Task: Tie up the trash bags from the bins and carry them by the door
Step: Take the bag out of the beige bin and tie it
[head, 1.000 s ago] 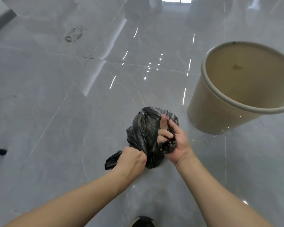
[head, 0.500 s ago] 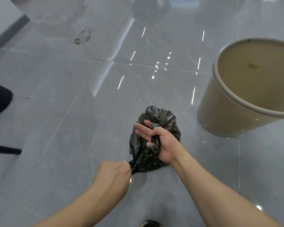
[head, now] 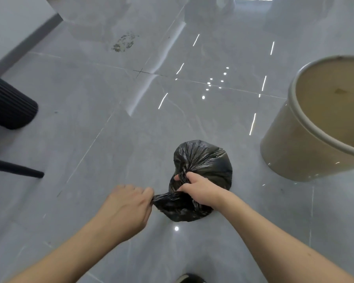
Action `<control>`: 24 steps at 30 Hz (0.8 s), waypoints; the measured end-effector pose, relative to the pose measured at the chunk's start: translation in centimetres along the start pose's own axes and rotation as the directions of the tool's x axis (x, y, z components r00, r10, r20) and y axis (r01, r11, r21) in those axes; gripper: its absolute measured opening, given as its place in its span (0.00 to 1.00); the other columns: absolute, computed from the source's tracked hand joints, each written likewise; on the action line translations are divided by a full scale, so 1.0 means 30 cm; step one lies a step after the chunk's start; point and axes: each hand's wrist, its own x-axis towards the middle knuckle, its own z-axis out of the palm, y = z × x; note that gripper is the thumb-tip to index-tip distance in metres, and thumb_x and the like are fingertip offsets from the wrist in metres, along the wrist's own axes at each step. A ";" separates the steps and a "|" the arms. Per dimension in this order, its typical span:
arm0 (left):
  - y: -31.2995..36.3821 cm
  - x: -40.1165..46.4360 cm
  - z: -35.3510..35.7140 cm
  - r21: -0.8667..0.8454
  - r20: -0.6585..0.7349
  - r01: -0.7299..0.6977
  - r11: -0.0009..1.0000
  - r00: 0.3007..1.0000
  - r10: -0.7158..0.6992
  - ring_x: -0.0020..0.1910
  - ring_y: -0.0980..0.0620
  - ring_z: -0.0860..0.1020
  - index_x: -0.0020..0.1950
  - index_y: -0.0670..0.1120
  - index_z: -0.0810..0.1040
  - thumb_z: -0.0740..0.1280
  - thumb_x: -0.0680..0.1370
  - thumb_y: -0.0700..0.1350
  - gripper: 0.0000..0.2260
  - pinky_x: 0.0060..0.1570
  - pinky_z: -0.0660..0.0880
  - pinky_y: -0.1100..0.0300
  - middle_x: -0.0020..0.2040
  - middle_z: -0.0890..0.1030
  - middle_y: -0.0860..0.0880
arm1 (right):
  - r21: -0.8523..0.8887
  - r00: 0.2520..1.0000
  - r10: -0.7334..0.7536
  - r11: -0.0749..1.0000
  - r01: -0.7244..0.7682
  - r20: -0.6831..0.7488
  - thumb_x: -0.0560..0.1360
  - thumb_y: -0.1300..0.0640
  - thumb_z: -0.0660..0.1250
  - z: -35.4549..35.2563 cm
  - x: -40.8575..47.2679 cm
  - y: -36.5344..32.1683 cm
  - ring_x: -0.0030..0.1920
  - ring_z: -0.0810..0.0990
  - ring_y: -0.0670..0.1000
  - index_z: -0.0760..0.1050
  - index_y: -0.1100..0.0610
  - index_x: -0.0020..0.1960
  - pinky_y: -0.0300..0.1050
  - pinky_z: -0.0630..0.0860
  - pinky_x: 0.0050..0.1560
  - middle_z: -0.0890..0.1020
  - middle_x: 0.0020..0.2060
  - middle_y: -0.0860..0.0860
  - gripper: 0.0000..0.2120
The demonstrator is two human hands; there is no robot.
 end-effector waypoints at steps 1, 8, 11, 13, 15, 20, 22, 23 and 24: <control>-0.013 0.008 0.001 -0.013 -0.027 -0.004 1.000 1.000 0.003 0.22 0.46 0.69 0.33 0.49 0.67 0.65 0.70 0.46 0.09 0.27 0.61 0.58 0.25 0.70 0.51 | -0.061 1.000 -0.010 0.998 0.010 0.002 0.70 0.52 0.62 -0.003 -0.004 0.001 0.54 0.77 0.43 0.77 0.45 0.56 0.45 0.72 0.63 0.80 0.51 0.40 0.16; -0.077 0.177 -0.005 -0.215 -0.037 -0.026 0.976 0.999 0.019 0.49 0.47 0.73 0.49 0.48 0.74 0.57 0.80 0.49 0.09 0.50 0.68 0.56 0.51 0.76 0.51 | -0.162 0.994 0.079 0.985 -0.065 0.081 0.66 0.44 0.59 -0.075 -0.072 -0.027 0.38 0.75 0.50 0.74 0.50 0.33 0.47 0.69 0.45 0.78 0.31 0.43 0.11; -0.062 0.279 -0.021 -0.531 -0.128 -0.100 0.841 0.991 0.036 0.50 0.51 0.75 0.47 0.45 0.78 0.64 0.77 0.41 0.04 0.51 0.69 0.62 0.56 0.78 0.51 | -0.123 0.953 0.157 0.984 -0.128 0.258 0.64 0.35 0.62 -0.115 -0.093 -0.036 0.51 0.83 0.52 0.83 0.49 0.48 0.45 0.74 0.57 0.86 0.47 0.48 0.23; -0.037 0.332 -0.026 -0.732 -0.098 -0.070 0.677 0.995 -0.004 0.47 0.61 0.75 0.47 0.47 0.78 0.64 0.76 0.39 0.05 0.46 0.67 0.72 0.59 0.78 0.55 | -0.280 0.935 0.166 0.957 -0.076 0.313 0.63 0.32 0.65 -0.142 -0.114 -0.058 0.45 0.84 0.46 0.84 0.49 0.45 0.39 0.77 0.49 0.86 0.43 0.47 0.23; 0.001 0.374 -0.023 -0.875 0.005 0.024 0.483 0.999 -0.041 0.47 0.65 0.76 0.50 0.52 0.80 0.63 0.77 0.42 0.08 0.47 0.68 0.74 0.57 0.81 0.58 | -0.440 0.946 0.175 0.897 -0.040 0.271 0.63 0.35 0.69 -0.175 -0.130 -0.083 0.36 0.82 0.45 0.82 0.51 0.35 0.38 0.76 0.42 0.84 0.33 0.44 0.18; 0.098 0.451 0.004 -0.971 0.168 0.178 0.158 0.983 -0.077 0.40 0.60 0.77 0.46 0.48 0.77 0.60 0.81 0.43 0.08 0.44 0.73 0.66 0.40 0.81 0.54 | -0.443 0.969 0.166 0.894 -0.070 0.181 0.66 0.49 0.70 -0.246 -0.185 -0.151 0.30 0.74 0.49 0.72 0.52 0.28 0.41 0.73 0.36 0.76 0.27 0.47 0.12; 0.126 0.473 0.016 -0.971 0.189 0.204 0.126 0.974 -0.126 0.38 0.58 0.75 0.49 0.41 0.76 0.58 0.81 0.42 0.08 0.44 0.72 0.62 0.39 0.78 0.51 | -0.409 0.984 0.144 0.908 -0.091 0.102 0.67 0.51 0.71 -0.277 -0.214 -0.185 0.28 0.77 0.47 0.76 0.53 0.31 0.38 0.74 0.31 0.80 0.30 0.48 0.09; 0.138 0.483 0.021 -0.970 0.190 0.209 0.126 0.971 -0.147 0.38 0.56 0.74 0.49 0.40 0.75 0.58 0.81 0.41 0.08 0.47 0.73 0.57 0.40 0.77 0.49 | -0.407 0.988 0.139 0.908 -0.102 0.062 0.67 0.52 0.72 -0.291 -0.229 -0.202 0.30 0.79 0.47 0.78 0.53 0.33 0.38 0.76 0.32 0.82 0.32 0.49 0.07; 0.149 0.491 0.024 -0.969 0.188 0.210 0.128 0.968 -0.168 0.39 0.54 0.74 0.49 0.39 0.75 0.58 0.81 0.41 0.08 0.49 0.73 0.52 0.40 0.77 0.48 | -0.420 0.990 0.138 0.900 -0.116 0.021 0.66 0.51 0.73 -0.304 -0.242 -0.215 0.33 0.81 0.47 0.79 0.54 0.36 0.40 0.79 0.36 0.84 0.34 0.50 0.07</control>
